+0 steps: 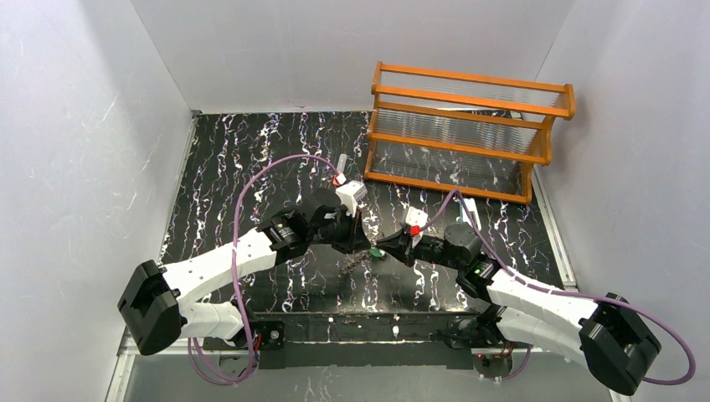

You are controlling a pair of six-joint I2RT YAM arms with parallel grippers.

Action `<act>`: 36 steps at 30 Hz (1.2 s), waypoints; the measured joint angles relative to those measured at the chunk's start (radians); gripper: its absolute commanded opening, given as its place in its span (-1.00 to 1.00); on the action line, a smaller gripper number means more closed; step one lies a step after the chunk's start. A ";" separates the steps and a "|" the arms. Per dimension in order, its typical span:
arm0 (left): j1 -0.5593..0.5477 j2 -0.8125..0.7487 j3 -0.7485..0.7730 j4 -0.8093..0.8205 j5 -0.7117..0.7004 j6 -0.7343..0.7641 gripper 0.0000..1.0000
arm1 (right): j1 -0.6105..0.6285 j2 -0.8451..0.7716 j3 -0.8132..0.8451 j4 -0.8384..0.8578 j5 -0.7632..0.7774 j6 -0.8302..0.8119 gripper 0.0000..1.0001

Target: Remove the keys from the keyring

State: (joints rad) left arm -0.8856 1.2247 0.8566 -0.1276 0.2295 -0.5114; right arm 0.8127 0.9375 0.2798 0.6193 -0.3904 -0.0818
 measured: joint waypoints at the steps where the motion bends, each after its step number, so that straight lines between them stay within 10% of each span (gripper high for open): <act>1: -0.005 0.001 0.000 0.000 -0.003 0.010 -1.00 | 0.000 -0.005 0.006 -0.023 0.002 0.006 -0.48; 11: -0.043 0.019 0.000 0.010 -0.012 0.066 -1.00 | 0.000 -0.006 0.249 -0.356 0.021 0.052 -0.14; 36: -0.053 0.044 0.001 0.014 -0.013 0.070 -1.00 | 0.000 0.093 0.316 -0.589 -0.021 0.061 -0.38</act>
State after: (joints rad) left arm -0.9382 1.2690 0.8574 -0.1131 0.2169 -0.4416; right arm 0.8131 1.0309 0.5957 0.0307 -0.4110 -0.0204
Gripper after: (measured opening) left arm 0.012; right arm 0.375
